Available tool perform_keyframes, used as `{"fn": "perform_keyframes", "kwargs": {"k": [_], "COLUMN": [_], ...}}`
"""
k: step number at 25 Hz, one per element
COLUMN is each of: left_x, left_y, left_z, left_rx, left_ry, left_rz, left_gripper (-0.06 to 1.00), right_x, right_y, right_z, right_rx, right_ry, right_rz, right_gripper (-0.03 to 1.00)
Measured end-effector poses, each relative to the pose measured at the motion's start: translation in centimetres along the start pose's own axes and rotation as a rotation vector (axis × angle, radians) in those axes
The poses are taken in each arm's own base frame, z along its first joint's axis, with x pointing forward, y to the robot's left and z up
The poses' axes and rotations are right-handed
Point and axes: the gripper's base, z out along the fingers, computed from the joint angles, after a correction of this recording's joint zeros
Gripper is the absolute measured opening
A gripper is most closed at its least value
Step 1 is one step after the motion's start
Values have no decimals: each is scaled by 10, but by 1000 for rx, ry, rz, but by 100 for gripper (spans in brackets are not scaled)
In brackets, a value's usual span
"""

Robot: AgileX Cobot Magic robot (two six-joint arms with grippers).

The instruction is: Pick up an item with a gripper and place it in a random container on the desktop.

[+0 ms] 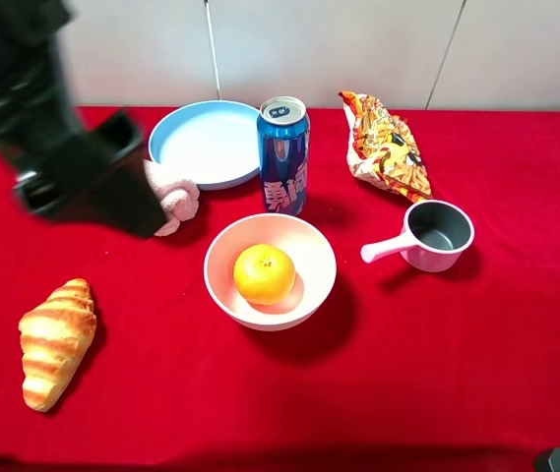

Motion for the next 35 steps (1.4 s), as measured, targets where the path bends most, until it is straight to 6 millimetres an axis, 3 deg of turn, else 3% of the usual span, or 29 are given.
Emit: {"fn": "perform_keyframes", "kwargs": {"k": [10,19,27,35], "left_x": [78,142,186,215], "left_y": [8,16,27,18], "left_z": [-29,-35,-38,-26], "left_rx": [3,-4,-136,-271], "left_ry": [-140,-278,-417,-510], "left_rz": [2,-35,-297,-574], "left_gripper": [96,96,96,96], "right_x": [0,0,0,0], "right_y": [0,0,0,0], "right_z": [0,0,0,0], "right_rx": [0,0,0,0], "right_ry": [0,0,0,0], "right_rz": [0,0,0,0], "right_gripper": [69,69,69,69]}}
